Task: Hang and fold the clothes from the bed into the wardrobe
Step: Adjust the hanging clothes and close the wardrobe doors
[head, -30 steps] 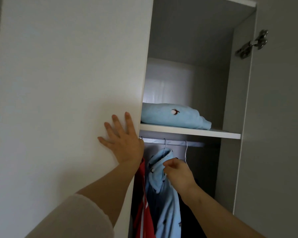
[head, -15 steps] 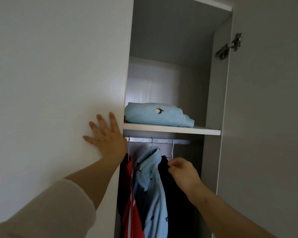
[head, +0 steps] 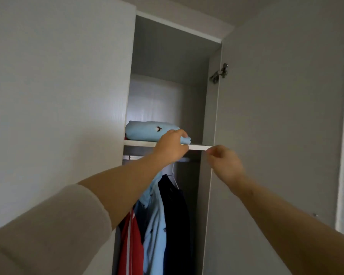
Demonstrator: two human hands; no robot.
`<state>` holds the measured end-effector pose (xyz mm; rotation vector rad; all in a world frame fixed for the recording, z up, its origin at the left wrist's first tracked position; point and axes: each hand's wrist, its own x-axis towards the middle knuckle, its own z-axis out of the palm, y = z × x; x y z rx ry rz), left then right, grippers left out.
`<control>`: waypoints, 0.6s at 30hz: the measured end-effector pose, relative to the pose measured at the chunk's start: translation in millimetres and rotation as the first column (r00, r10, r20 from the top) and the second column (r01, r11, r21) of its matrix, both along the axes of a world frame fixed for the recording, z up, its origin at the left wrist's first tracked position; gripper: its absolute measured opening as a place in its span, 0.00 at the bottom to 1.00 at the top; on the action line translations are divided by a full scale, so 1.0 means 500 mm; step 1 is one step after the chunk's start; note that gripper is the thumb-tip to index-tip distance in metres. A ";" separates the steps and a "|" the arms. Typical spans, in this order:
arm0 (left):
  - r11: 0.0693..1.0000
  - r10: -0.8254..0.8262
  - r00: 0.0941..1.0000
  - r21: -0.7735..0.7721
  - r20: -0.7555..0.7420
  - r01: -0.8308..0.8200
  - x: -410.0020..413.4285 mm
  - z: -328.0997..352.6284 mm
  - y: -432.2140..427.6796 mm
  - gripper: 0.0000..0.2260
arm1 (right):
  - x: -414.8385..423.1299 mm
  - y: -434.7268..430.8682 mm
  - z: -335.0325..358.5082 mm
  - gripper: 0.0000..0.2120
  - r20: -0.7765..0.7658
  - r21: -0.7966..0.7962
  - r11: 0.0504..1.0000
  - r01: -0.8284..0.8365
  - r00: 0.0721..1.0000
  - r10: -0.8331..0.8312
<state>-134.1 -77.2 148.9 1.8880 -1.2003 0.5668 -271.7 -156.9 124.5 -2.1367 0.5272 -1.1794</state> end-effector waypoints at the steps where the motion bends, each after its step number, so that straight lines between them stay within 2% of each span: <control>1: 0.998 -0.056 0.998 -0.014 -0.002 0.055 -0.033 -0.001 -0.014 0.15 | -0.025 -0.003 0.005 0.09 0.016 -0.012 1.000 0.025 1.000 -0.024; 5: 0.969 -0.244 0.966 -0.044 -0.080 0.241 -0.148 -0.014 -0.069 0.14 | -0.135 -0.015 0.019 0.13 0.065 -0.075 0.984 0.160 0.986 -0.155; 7: 0.952 -0.305 0.948 -0.041 -0.091 0.303 -0.195 -0.022 -0.095 0.13 | -0.196 -0.028 0.019 0.14 0.089 -0.092 0.955 0.282 0.957 -0.275; 10: 0.930 -0.366 0.926 -0.028 -0.087 0.365 -0.262 -0.032 -0.128 0.13 | -0.277 -0.065 0.014 0.13 0.110 -0.134 0.822 0.553 0.833 -0.542; 12: 0.915 -0.402 0.910 -0.028 -0.104 0.402 -0.295 -0.036 -0.137 0.13 | -0.313 -0.086 0.007 0.13 0.084 -0.137 0.751 0.646 0.763 -0.641; 15: 0.907 -0.422 0.898 -0.039 -0.125 0.420 -0.323 -0.050 -0.144 0.13 | -0.337 -0.114 -0.010 0.14 -0.008 -0.062 0.788 0.613 0.789 -0.614; 18: 0.908 -0.417 0.898 -0.014 -0.142 0.420 -0.326 -0.067 -0.142 0.13 | -0.341 -0.137 -0.025 0.16 -0.027 0.171 0.888 0.427 0.903 -0.429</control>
